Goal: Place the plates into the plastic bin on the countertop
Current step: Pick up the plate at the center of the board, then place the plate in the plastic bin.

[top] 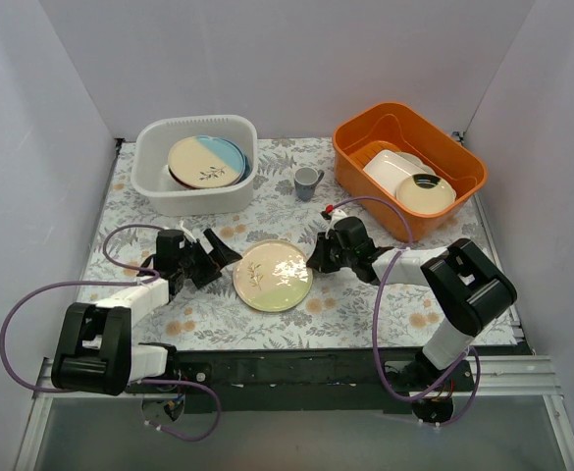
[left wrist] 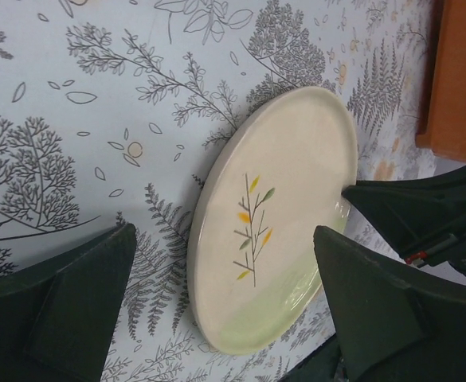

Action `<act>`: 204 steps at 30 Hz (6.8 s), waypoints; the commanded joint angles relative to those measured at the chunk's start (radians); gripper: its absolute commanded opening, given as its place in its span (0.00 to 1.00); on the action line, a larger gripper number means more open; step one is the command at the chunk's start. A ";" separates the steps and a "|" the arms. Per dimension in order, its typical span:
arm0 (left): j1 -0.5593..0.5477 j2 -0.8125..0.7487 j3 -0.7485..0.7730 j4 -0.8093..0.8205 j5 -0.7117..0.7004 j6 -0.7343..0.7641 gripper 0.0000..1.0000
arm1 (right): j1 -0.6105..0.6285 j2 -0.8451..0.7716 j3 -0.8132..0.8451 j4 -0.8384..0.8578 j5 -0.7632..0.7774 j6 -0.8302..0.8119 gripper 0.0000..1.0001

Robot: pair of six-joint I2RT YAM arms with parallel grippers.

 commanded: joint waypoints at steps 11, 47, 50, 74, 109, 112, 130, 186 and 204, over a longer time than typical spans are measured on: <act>-0.023 0.050 -0.152 0.063 0.112 -0.013 0.89 | 0.003 0.043 -0.020 -0.085 0.048 -0.037 0.04; -0.181 0.085 -0.410 0.786 0.111 -0.400 0.86 | 0.002 0.051 -0.031 -0.059 -0.041 -0.020 0.01; -0.198 0.104 -0.426 0.887 0.089 -0.430 0.86 | 0.000 0.043 -0.031 -0.067 -0.041 -0.022 0.01; -0.288 0.403 -0.394 1.126 0.089 -0.476 0.59 | 0.002 -0.017 -0.040 -0.103 -0.020 -0.030 0.01; -0.297 0.007 -0.324 0.566 -0.078 -0.320 0.00 | 0.002 -0.198 -0.077 -0.140 0.014 -0.042 0.67; -0.297 -0.023 -0.316 0.525 -0.080 -0.312 0.00 | 0.002 -0.205 -0.081 -0.137 0.009 -0.045 0.75; -0.299 -0.103 -0.301 0.416 -0.117 -0.280 0.00 | 0.002 -0.284 -0.101 -0.151 0.008 -0.074 0.98; -0.296 -0.151 0.268 0.133 -0.124 -0.113 0.00 | 0.002 -0.540 -0.178 -0.278 0.095 -0.051 0.98; -0.250 -0.025 0.462 0.138 -0.087 -0.096 0.00 | 0.002 -0.531 -0.186 -0.281 0.100 -0.050 0.98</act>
